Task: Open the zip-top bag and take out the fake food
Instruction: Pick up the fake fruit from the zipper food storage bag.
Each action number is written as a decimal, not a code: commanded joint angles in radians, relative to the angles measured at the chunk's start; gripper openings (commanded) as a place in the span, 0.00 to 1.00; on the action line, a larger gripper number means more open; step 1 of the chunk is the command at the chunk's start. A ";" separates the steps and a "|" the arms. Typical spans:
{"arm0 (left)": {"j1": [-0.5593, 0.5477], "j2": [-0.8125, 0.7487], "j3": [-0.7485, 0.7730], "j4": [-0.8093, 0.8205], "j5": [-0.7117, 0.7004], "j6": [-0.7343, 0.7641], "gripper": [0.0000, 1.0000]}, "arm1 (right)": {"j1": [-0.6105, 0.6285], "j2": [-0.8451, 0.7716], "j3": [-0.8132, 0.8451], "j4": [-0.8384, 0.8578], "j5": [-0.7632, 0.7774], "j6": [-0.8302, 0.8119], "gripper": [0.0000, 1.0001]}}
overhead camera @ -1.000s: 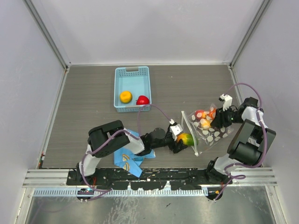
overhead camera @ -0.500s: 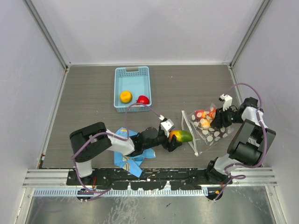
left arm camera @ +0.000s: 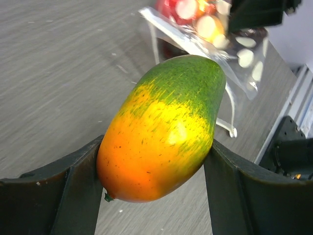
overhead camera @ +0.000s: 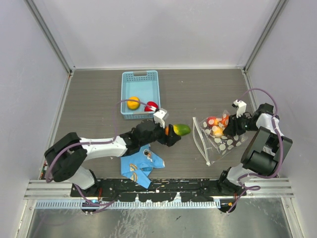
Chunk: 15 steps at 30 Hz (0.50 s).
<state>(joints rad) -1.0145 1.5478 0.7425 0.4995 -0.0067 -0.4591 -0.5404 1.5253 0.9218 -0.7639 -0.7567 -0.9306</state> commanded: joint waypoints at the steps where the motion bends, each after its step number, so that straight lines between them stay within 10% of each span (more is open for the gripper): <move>1: 0.097 -0.120 0.035 -0.134 0.031 -0.062 0.09 | 0.005 -0.008 0.013 0.026 0.010 0.007 0.49; 15: 0.265 -0.153 0.235 -0.501 -0.262 -0.050 0.02 | 0.004 -0.007 0.015 0.031 0.011 0.017 0.49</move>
<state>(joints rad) -0.7845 1.3827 0.8898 0.0910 -0.1692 -0.5083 -0.5404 1.5253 0.9218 -0.7563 -0.7536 -0.9161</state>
